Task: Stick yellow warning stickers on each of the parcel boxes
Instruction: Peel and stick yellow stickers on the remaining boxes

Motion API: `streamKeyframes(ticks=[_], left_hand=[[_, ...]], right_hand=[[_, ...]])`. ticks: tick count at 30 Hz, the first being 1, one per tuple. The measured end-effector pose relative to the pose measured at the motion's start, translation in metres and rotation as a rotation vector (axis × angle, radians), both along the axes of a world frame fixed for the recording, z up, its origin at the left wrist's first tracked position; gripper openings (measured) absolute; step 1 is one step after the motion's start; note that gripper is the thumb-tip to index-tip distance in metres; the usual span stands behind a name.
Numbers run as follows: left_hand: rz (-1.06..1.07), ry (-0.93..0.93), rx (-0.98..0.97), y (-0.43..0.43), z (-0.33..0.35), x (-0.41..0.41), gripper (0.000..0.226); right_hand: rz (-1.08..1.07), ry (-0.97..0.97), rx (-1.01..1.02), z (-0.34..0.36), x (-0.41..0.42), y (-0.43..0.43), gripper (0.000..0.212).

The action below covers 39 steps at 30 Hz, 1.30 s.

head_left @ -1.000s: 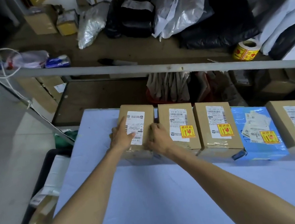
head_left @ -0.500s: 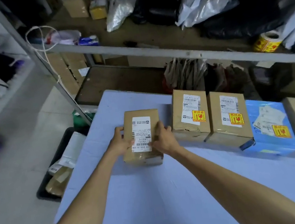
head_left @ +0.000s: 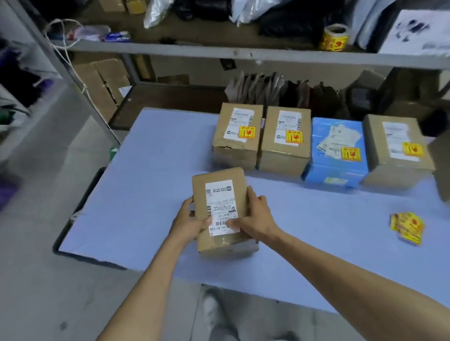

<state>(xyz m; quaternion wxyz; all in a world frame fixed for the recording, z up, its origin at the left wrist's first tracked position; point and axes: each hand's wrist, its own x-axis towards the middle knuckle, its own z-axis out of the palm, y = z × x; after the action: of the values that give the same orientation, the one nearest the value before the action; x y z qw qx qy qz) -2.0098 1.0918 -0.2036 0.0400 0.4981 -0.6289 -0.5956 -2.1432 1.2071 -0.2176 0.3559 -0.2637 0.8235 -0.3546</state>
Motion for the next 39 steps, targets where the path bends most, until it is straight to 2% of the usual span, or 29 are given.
streamKeyframes(ticks=[8, 15, 23, 29, 34, 39], left_hand=[[-0.236, 0.095, -0.065, 0.105, 0.004, -0.084, 0.066], [-0.403, 0.148, -0.086, 0.156, 0.002, -0.146, 0.071], [-0.351, 0.080, -0.075, 0.206, -0.010, -0.189, 0.068], [-0.272, 0.014, -0.136, 0.241, -0.017, -0.211, 0.062], [-0.188, -0.029, -0.165, 0.255, -0.027, -0.211, 0.057], [-0.151, -0.009, -0.156, 0.249, -0.030, -0.211, 0.055]], right_hand=[[-0.331, -0.012, -0.084, 0.009, -0.060, 0.124, 0.067], [-0.552, 0.013, -0.108, 0.013, -0.094, 0.195, 0.069], [-0.530, -0.001, -0.153, 0.000, -0.131, 0.249, 0.046], [-0.456, -0.005, -0.219, -0.011, -0.159, 0.277, 0.049], [-0.373, 0.008, -0.197, -0.029, -0.168, 0.285, 0.069], [-0.402, -0.032, -0.255, -0.031, -0.168, 0.282, 0.044]])
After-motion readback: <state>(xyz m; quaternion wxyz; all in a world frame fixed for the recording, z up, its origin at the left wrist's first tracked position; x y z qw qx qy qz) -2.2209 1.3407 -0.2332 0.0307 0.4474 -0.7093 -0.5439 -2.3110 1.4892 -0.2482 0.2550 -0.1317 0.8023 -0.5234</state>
